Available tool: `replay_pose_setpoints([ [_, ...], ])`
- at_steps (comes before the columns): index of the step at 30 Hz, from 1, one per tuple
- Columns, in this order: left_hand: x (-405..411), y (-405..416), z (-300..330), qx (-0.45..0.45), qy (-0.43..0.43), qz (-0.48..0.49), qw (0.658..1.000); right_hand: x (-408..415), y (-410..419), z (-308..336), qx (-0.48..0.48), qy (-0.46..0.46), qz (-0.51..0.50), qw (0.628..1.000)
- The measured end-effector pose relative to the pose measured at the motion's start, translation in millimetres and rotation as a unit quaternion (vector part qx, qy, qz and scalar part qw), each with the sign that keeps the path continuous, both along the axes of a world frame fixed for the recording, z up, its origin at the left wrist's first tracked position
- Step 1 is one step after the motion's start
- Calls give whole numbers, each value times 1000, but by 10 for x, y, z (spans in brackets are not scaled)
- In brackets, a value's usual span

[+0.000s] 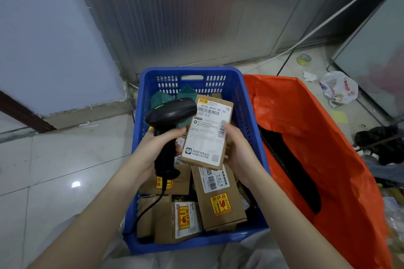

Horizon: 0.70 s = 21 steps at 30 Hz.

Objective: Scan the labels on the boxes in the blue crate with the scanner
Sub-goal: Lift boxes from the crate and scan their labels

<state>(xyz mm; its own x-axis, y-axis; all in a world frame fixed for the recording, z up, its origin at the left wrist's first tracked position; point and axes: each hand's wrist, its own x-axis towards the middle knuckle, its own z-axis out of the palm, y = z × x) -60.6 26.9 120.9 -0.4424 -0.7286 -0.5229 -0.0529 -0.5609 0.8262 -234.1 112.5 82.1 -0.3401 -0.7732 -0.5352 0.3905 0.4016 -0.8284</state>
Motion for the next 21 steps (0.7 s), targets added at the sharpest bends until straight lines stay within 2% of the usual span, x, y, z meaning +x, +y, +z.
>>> replay_pose_setpoints([
  [6,-20,-76,-161,14,-13,-10,1000,-16,-86,-114,-10,-34,59,998],
  [11,-11,-216,-276,3,-30,8,999,-71,-258,-211,21,16,14,1000],
  [17,29,-422,-462,-20,-58,48,997,-213,-492,-429,49,22,-95,994],
  [21,10,-527,-617,-31,-82,59,994,-257,-629,-613,86,85,-107,987],
])
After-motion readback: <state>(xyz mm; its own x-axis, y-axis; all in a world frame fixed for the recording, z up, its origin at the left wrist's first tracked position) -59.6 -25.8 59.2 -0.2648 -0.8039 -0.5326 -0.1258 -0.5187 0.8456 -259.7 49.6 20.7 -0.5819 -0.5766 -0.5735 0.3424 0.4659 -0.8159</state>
